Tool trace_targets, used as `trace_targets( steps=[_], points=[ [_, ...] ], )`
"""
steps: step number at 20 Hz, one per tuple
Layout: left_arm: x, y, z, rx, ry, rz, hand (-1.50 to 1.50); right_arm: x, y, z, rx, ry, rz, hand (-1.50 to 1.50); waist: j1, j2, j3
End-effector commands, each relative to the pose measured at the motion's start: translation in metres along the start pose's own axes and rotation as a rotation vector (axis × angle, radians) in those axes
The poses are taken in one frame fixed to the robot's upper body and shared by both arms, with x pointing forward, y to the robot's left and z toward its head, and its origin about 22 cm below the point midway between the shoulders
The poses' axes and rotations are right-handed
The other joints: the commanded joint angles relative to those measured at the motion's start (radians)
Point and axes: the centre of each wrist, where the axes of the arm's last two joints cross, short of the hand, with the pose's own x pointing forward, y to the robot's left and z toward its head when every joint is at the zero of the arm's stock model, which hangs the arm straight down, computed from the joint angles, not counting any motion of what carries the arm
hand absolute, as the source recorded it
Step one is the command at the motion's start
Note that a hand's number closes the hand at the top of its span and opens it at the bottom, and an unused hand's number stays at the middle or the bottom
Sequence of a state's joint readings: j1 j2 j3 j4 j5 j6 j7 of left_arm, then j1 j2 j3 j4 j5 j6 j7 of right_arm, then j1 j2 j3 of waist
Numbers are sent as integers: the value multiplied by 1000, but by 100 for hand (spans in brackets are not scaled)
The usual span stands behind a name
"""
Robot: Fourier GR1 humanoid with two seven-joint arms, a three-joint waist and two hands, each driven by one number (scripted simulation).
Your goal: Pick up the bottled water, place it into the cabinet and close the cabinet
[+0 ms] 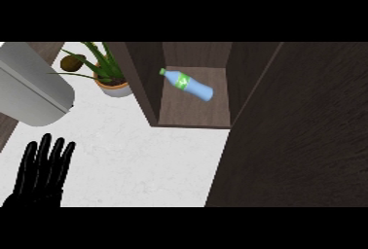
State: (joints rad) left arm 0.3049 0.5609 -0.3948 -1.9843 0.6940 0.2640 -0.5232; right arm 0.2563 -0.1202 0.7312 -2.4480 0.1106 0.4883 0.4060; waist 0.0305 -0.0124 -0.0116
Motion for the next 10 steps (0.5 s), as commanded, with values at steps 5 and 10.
trace_targets(
  steps=[5, 10],
  points=[
    [6, 9, 6, -30, 17, 19, -150, 11, 10, -36, -65, -67, 18, 150, 20, 4, -2],
    [9, 15, 3, -37, 1, 21, -150, 9, 6, -40, -41, -60, 31, 150, 34, 10, -4]
  ],
)
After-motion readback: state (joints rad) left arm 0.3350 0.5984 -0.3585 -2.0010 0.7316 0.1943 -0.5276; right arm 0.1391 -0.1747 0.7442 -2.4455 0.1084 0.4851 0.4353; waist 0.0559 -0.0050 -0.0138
